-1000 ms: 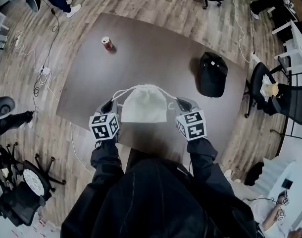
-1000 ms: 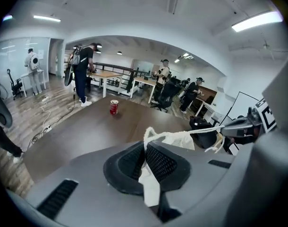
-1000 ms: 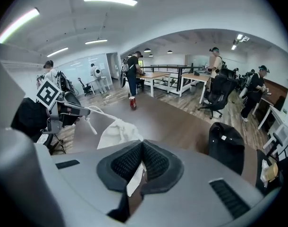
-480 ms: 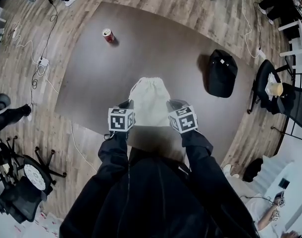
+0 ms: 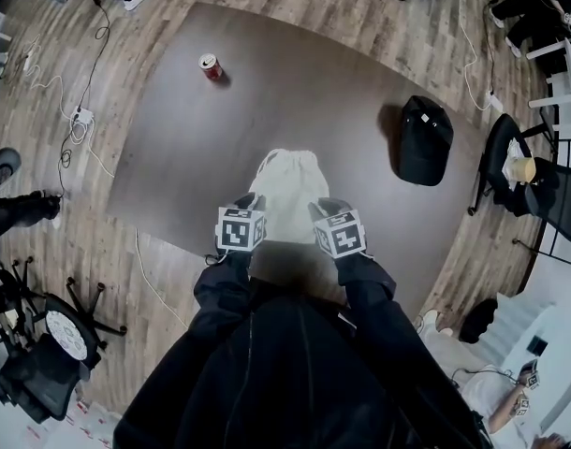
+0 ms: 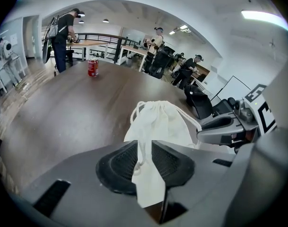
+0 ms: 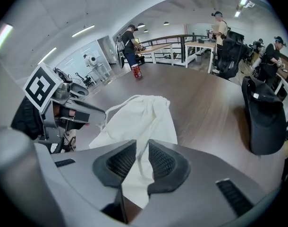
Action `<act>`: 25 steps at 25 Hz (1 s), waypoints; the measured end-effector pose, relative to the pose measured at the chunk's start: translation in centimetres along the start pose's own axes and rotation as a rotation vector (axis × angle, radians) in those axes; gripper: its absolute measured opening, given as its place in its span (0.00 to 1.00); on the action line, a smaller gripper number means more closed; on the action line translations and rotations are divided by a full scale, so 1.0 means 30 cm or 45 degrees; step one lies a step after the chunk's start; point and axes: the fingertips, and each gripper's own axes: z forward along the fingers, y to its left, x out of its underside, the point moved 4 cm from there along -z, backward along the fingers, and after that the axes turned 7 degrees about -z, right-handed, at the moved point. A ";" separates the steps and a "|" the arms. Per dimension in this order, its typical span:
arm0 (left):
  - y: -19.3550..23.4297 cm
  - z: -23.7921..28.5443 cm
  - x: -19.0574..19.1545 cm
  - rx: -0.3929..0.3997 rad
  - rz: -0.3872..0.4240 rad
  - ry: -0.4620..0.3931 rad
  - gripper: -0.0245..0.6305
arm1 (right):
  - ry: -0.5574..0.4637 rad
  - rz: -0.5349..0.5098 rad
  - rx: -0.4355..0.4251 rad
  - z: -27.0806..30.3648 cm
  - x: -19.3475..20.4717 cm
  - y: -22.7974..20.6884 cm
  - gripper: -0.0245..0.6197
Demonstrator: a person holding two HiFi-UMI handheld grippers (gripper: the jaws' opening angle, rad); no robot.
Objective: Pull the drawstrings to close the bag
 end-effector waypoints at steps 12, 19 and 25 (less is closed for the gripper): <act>-0.076 -0.168 -0.043 0.021 0.075 -0.176 0.22 | -0.291 0.026 0.198 -0.166 -0.084 0.040 0.28; -0.255 -0.366 -0.185 0.034 0.166 -0.466 0.10 | -0.572 -0.079 0.271 -0.395 -0.282 0.128 0.10; -0.432 -0.591 -0.261 0.028 0.202 -0.729 0.09 | -0.792 -0.212 0.251 -0.650 -0.394 0.216 0.07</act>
